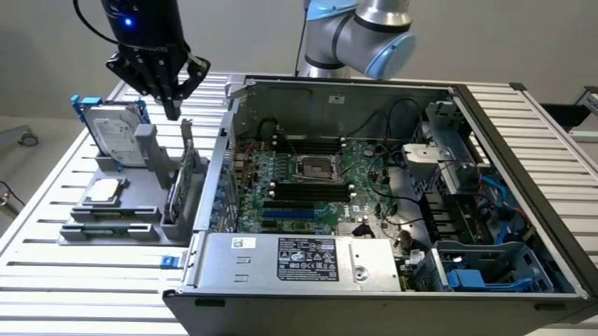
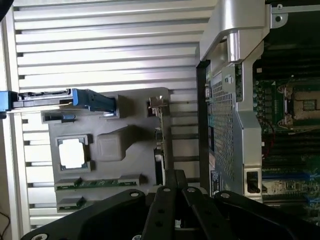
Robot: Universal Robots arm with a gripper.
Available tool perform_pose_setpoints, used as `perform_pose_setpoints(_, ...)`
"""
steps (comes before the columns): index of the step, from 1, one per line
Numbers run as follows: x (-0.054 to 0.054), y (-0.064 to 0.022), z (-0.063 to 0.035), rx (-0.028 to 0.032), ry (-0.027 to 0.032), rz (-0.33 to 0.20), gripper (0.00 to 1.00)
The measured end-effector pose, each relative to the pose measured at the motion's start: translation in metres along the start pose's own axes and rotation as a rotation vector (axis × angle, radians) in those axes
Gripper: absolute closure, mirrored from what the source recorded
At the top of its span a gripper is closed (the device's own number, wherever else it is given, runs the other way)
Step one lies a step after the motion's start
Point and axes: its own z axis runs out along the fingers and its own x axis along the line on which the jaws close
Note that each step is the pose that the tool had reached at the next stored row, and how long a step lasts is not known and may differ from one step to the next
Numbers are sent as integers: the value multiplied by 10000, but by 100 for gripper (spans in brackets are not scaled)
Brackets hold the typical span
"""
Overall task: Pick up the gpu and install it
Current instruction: 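Reach for the gpu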
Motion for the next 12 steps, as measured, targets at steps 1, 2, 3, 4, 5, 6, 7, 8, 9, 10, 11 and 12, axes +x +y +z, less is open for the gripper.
perform_pose_setpoints(1, 0, -12, 7, 2, 34, -32, 89)
perform_pose_setpoints(2, -1, -21, 13, 4, 65, -79, 89)
perform_pose_setpoints(3, -1, -28, 19, 7, 88, -145, 89)
perform_pose_setpoints(4, -1, -33, 24, 11, 108, -227, 89)
perform_pose_setpoints(5, -1, -38, 28, 16, 122, -324, 89)
perform_pose_setpoints(6, -1, -40, 31, 21, 131, -446, 89)
perform_pose_setpoints(7, -2, -43, 34, 25, 137, -564, 89)
perform_pose_setpoints(8, 0, -47, 40, 28, 142, -662, 89)
perform_pose_setpoints(9, 14, -49, 40, 31, 146, -709, 89)
perform_pose_setpoints(10, 14, -49, 41, 28, 142, -709, 89)
perform_pose_setpoints(11, 14, -49, 41, 28, 142, -710, 89)
perform_pose_setpoints(12, 14, -49, 41, 28, 142, -710, 89)
